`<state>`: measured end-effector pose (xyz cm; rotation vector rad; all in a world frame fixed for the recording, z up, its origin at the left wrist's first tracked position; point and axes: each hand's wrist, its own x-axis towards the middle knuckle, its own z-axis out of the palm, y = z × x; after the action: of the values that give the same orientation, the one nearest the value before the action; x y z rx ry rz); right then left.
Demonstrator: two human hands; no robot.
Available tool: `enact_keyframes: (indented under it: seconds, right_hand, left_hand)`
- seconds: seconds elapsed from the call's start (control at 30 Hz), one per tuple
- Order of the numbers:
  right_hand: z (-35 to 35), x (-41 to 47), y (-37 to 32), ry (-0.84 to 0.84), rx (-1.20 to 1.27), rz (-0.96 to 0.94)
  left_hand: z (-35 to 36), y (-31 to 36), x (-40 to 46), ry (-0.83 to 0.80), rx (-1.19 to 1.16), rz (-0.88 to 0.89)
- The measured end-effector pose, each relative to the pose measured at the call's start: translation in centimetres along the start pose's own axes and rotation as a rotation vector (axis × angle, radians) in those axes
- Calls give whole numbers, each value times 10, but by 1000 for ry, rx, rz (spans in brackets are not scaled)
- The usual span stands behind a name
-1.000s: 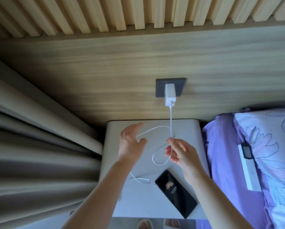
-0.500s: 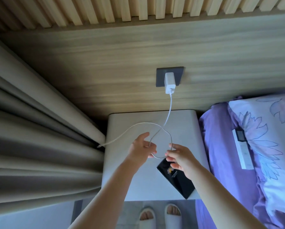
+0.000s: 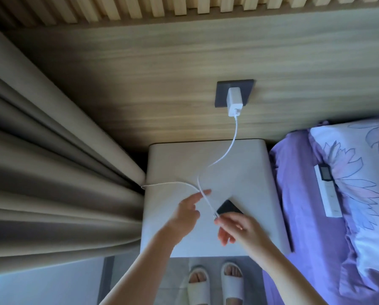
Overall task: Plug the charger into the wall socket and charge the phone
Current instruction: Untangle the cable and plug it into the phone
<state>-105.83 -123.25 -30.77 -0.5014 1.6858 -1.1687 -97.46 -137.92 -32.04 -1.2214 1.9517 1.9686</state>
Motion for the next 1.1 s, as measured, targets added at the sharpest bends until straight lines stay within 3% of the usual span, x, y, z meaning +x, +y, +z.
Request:
enact_keyframes:
  seconds: [0.07,0.13,0.23,0.33,0.43,0.53,0.6,0.73,0.83,0.97,1.1]
  right_hand:
    - [-7,4,-16,97,169,-82]
    - [-14,12,-33,141,354,-93]
    - [-20,26,-48,89,649,-20]
    - [-21,37,-45,117,729,6]
    - [-3,41,-34,124,625,51]
    - [24,39,-19,-73,318,34]
    - [37,37,-16,-176,261,14]
    - [50,42,-9,-118,220,16]
    - [49,42,-15,64,183,-26]
    - [27,45,-24,177,372,-48]
    - [1,51,-30,249,490,-55]
  left_hand:
    - [2,-5,-10,-180,196,77]
    - [3,-10,-17,-261,216,103]
    - [2,-10,-25,-194,151,132]
    - [-2,3,-27,-56,-166,106]
    - [-15,20,-20,-4,-526,74]
    - [-32,38,-8,14,-813,88]
    - [-43,48,0,25,-911,84]
    - [-52,54,15,26,-1053,44]
    - [-51,53,19,24,-962,52]
    - [-35,30,11,-13,-398,-23]
    - [-16,-7,-5,-60,-194,-33]
